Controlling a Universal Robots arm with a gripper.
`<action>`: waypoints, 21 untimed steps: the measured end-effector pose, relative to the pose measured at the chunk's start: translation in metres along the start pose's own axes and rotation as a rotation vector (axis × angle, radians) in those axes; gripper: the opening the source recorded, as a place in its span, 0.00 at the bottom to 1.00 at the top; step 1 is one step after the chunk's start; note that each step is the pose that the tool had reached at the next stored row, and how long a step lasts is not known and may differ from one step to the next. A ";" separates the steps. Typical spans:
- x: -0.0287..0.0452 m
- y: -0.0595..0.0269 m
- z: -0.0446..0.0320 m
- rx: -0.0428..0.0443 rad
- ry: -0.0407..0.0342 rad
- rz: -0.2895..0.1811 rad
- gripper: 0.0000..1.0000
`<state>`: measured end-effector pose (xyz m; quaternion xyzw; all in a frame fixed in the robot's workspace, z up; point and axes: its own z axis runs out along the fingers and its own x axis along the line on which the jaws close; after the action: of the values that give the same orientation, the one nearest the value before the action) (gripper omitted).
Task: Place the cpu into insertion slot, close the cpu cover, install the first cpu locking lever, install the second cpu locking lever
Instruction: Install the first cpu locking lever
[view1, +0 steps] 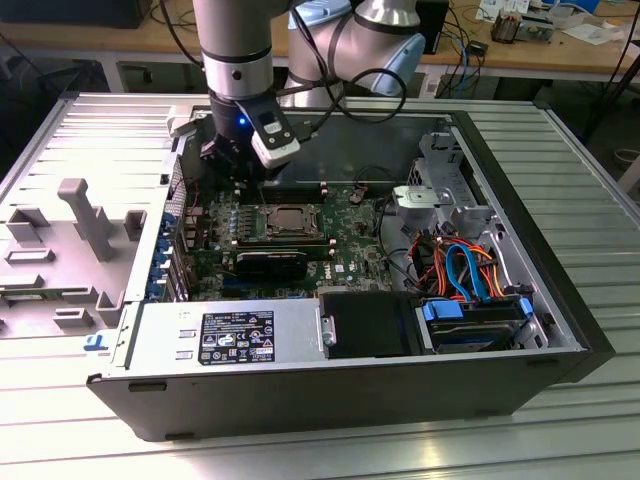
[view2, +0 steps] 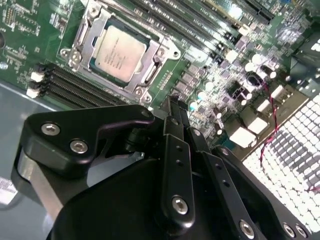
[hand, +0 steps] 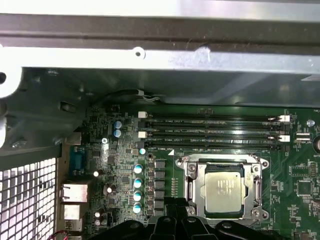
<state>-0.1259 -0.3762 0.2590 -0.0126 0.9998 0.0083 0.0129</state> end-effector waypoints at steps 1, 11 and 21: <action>0.0002 0.0025 -0.0013 0.0001 -0.0002 0.000 0.11; 0.0085 0.0184 -0.0037 0.0002 -0.0065 -0.003 0.11; 0.0067 0.0270 -0.0034 -0.0214 -0.0057 -0.015 0.11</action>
<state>-0.1333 -0.3494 0.2626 -0.0204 0.9995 0.0189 0.0157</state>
